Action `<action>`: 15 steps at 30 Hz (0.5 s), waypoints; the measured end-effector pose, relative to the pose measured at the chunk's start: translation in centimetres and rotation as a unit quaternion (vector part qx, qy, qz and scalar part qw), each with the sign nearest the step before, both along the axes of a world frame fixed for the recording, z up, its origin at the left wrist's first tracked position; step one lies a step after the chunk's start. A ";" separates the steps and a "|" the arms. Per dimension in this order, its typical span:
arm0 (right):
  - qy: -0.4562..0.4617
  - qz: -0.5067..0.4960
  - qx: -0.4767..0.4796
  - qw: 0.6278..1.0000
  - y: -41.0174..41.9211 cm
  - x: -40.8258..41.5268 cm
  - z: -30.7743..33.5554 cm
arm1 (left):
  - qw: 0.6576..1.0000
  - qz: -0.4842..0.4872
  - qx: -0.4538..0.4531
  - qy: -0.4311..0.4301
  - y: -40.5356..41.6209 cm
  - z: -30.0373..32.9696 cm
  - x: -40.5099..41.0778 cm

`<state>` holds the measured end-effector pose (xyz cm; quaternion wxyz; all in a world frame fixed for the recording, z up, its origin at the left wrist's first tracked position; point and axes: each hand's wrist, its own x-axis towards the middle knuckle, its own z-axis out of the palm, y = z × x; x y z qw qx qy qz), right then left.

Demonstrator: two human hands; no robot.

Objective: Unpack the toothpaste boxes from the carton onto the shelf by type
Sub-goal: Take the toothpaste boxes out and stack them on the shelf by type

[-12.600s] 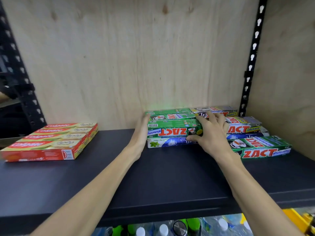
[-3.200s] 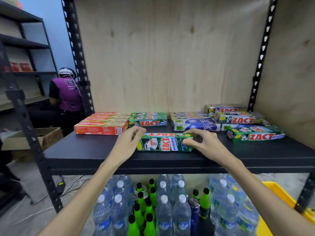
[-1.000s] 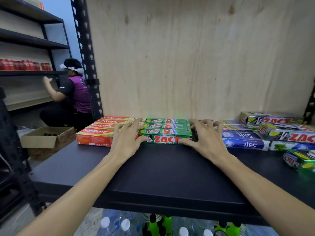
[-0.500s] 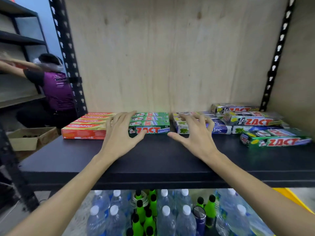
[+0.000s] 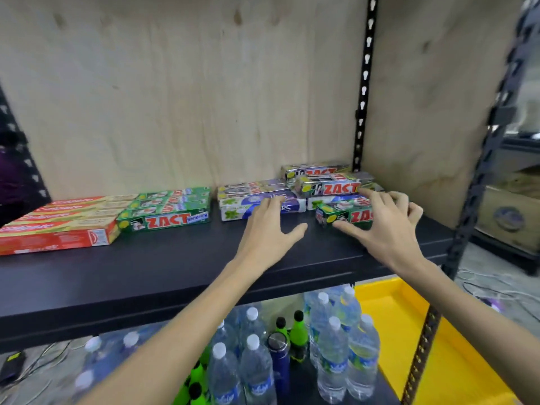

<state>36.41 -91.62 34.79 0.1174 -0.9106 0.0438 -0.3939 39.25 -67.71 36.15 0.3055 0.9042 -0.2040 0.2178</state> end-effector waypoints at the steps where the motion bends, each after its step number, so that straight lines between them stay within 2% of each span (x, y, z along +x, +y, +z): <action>1: 0.004 -0.015 0.003 1.000 -1.2 0.0 0.0 | 1.000 -0.009 -0.001 0.010 -1.5 0.0 0.2; 7: 0.048 -0.060 0.001 0.997 -5.0 0.9 0.3 | 0.998 -0.032 -0.012 0.046 -7.4 0.2 1.9; 15: 0.127 -0.078 0.080 0.986 -5.5 2.1 0.1 | 0.995 -0.049 -0.024 0.085 -7.8 0.3 3.4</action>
